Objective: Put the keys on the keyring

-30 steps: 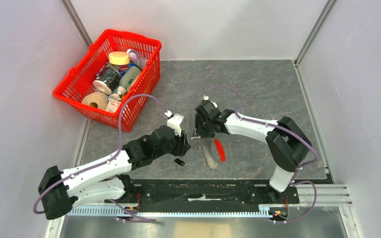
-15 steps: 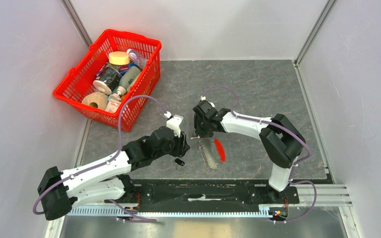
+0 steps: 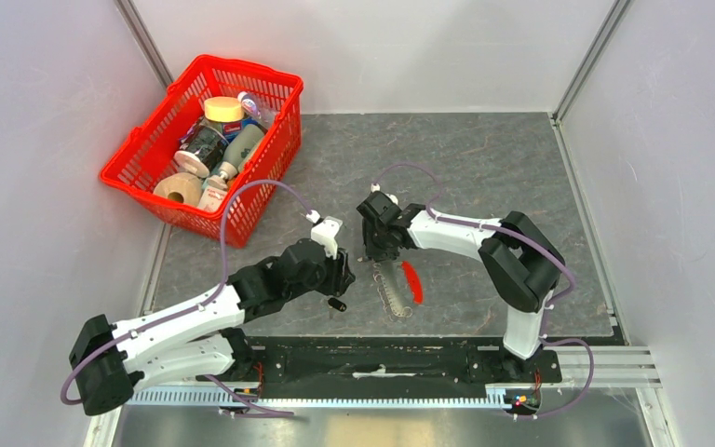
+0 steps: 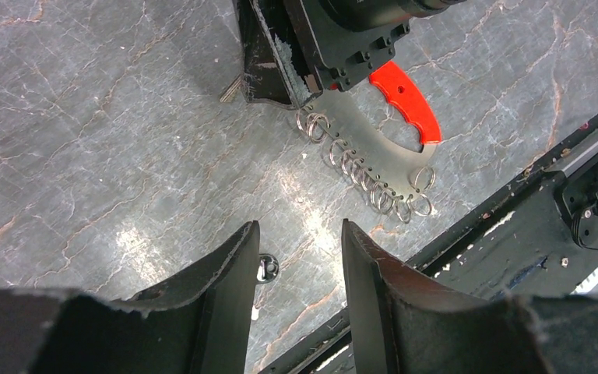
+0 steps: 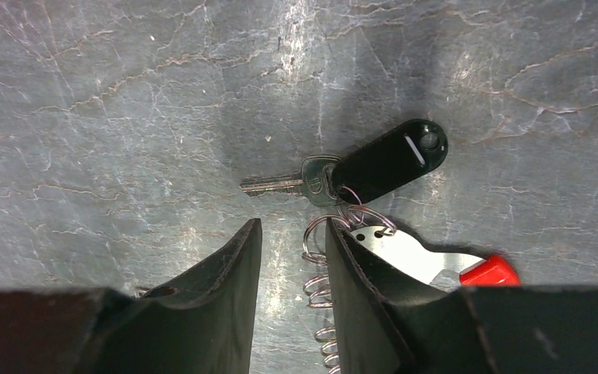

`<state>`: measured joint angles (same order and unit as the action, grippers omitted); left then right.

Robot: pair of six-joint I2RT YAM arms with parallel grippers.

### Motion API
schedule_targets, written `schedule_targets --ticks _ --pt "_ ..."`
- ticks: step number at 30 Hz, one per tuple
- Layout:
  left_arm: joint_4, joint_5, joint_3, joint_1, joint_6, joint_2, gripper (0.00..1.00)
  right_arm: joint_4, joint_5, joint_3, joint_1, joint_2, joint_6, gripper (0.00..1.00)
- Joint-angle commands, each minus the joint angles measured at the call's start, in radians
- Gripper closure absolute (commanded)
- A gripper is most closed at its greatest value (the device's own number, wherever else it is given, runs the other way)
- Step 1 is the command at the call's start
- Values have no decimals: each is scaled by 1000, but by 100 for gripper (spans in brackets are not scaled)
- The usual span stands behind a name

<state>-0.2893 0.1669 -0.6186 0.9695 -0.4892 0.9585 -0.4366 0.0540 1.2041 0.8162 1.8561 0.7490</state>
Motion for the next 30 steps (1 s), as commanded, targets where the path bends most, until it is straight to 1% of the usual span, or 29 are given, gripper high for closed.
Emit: schedule_targets --ticks 1,12,25,30 --pt "32 18 3 -8 -11 -23 50 -18 21 45 10 12 -17 58" --pt "39 8 17 -9 -21 -41 50 -83 70 73 32 14 -46 60" --pt "32 13 21 -11 -20 -56 50 -90 79 97 38 46 -51 62" --pt "33 10 24 -11 -22 -55 50 -91 80 102 38 48 -51 67"
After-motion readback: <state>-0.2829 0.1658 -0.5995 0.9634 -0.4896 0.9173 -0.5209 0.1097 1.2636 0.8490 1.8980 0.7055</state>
